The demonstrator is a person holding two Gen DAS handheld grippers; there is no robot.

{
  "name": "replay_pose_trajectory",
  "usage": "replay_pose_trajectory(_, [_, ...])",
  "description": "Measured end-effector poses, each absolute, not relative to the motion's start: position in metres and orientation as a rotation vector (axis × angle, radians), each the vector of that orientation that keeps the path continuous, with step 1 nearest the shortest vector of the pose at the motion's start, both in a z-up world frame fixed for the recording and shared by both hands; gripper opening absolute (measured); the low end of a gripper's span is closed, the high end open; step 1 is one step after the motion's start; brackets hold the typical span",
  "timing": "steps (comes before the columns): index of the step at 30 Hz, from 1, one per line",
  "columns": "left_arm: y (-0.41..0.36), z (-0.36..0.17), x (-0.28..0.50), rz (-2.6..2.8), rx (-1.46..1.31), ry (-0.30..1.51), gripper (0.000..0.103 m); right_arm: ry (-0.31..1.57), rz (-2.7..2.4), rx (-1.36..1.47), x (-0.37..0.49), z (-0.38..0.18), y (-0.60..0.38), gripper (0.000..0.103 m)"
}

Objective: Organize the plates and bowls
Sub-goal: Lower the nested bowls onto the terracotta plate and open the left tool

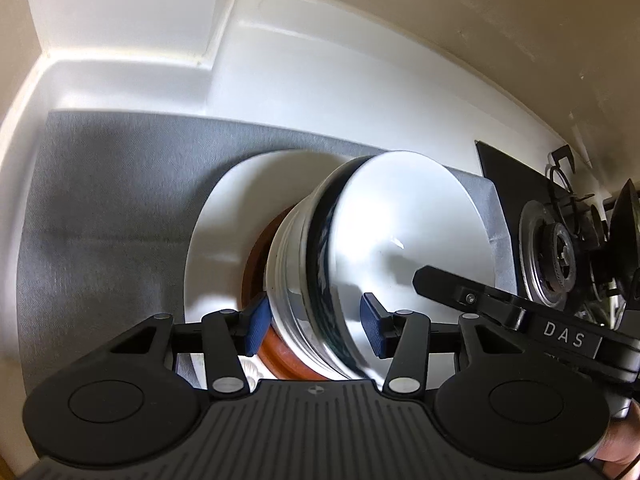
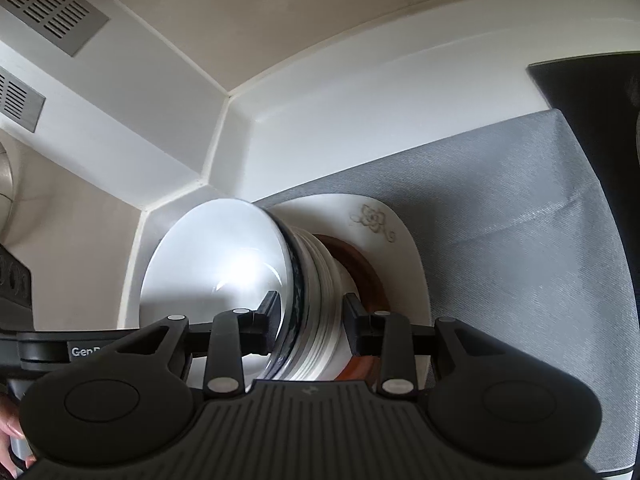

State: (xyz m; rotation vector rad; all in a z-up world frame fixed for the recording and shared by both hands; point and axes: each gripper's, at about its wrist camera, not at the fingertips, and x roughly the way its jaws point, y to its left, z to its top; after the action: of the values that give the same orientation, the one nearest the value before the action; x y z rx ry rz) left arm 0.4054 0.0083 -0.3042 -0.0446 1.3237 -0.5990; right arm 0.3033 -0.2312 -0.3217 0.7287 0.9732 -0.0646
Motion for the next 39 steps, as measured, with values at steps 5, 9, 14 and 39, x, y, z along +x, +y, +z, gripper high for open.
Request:
replay_pose_trajectory(5, [0.012, -0.306, 0.394, -0.599, -0.046, 1.247, 0.049, 0.96, -0.056, 0.76, 0.297, -0.325, -0.233, 0.042])
replay_pose_trajectory(9, [0.031, -0.275, 0.38, -0.584, -0.039, 1.068, 0.048, 0.93, -0.045, 0.703, 0.286, -0.308, -0.227, 0.043])
replay_pose_trajectory(14, [0.031, -0.254, 0.386, -0.579, -0.002, 0.987, 0.032, 0.804, -0.039, 0.554, 0.28, -0.272, -0.218, 0.043])
replay_pose_trajectory(39, [0.032, -0.262, 0.361, -0.563, 0.043, 1.041, 0.051, 0.825, -0.104, 0.458, 0.257, -0.263, -0.207, 0.025])
